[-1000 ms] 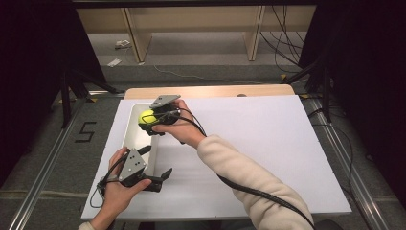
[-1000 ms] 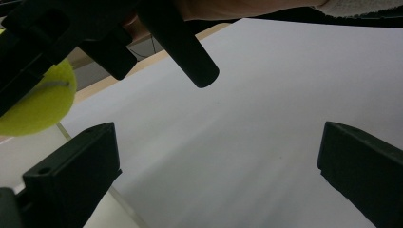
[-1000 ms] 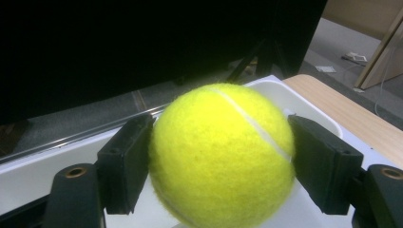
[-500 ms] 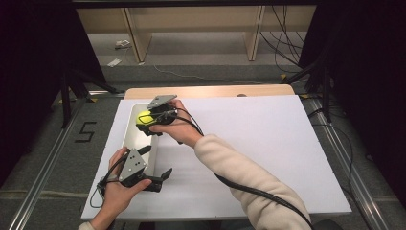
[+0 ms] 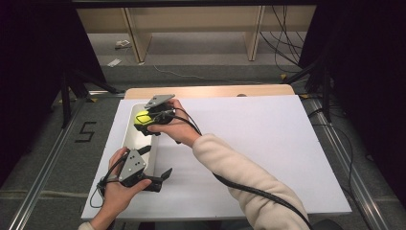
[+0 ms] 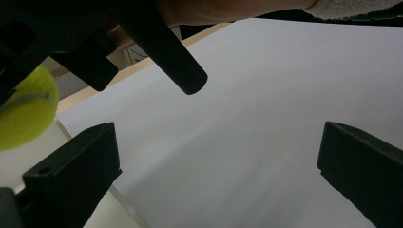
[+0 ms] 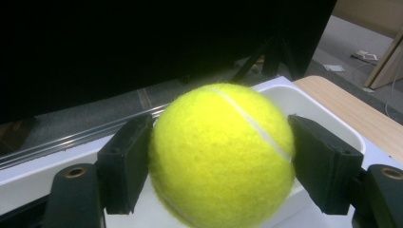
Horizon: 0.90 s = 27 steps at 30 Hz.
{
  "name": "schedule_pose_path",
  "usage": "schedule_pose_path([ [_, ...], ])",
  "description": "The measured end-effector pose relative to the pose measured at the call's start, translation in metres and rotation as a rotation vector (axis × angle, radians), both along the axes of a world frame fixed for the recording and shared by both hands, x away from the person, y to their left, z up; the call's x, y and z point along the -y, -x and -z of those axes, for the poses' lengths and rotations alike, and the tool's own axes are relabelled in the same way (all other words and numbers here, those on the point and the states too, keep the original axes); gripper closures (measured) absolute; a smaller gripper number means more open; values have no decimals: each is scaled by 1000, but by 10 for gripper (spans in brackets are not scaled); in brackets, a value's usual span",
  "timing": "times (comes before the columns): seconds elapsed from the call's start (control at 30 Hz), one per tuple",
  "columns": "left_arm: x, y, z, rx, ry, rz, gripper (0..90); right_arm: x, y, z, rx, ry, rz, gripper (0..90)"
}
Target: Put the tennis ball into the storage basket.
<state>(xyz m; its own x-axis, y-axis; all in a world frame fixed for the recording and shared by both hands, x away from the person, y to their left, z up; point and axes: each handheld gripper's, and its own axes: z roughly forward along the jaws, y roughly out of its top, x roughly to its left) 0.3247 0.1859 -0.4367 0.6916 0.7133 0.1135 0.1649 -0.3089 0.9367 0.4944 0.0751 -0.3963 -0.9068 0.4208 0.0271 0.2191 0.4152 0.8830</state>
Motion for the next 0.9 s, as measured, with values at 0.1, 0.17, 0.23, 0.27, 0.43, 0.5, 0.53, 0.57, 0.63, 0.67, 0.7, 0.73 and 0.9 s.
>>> schedule_pose_path([
  [0.1, -1, 0, 0, -1, -1, -1, 0, -1, 0, 1, 0, 2, 0, 272],
  [0.17, -1, 0, 0, -2, -2, -1, 0, -2, -1, 2, -4, 3, 0, 272],
  [0.23, -1, 0, 0, -1, -2, -1, 0, -3, -1, 3, -8, 3, 0, 272],
  [0.27, 0, 0, 0, -1, -2, 0, 0, -3, -2, 4, -10, 5, -4, 272],
  [0.43, -1, 0, 0, -2, 1, -1, 0, -6, -3, 6, -14, 6, -4, 272],
  [0.5, -1, 0, 0, -2, 0, -1, 0, -6, -3, 7, -19, 9, -4, 272],
  [0.53, -1, 0, 0, -2, -1, -1, 0, -7, -4, 7, -19, 10, -5, 272],
  [0.57, -1, 0, 0, -2, 0, -1, 0, -7, -4, 8, -19, 10, -4, 272],
  [0.63, -1, 0, 0, -1, 0, 0, 0, -7, -4, 9, -26, 13, -2, 272],
  [0.67, -1, 0, 0, -1, -1, -1, 0, -8, -5, 9, -26, 13, -4, 272],
  [0.7, -1, 0, 0, -2, -1, -1, 0, -8, -5, 10, -28, 13, -4, 272],
  [0.73, -1, 0, 0, -2, 0, 0, 0, -8, -6, 10, -29, 13, -4, 272],
  [0.9, -1, 0, 0, -2, 0, 0, 0, -9, -7, 12, -33, 17, -7, 271],
])
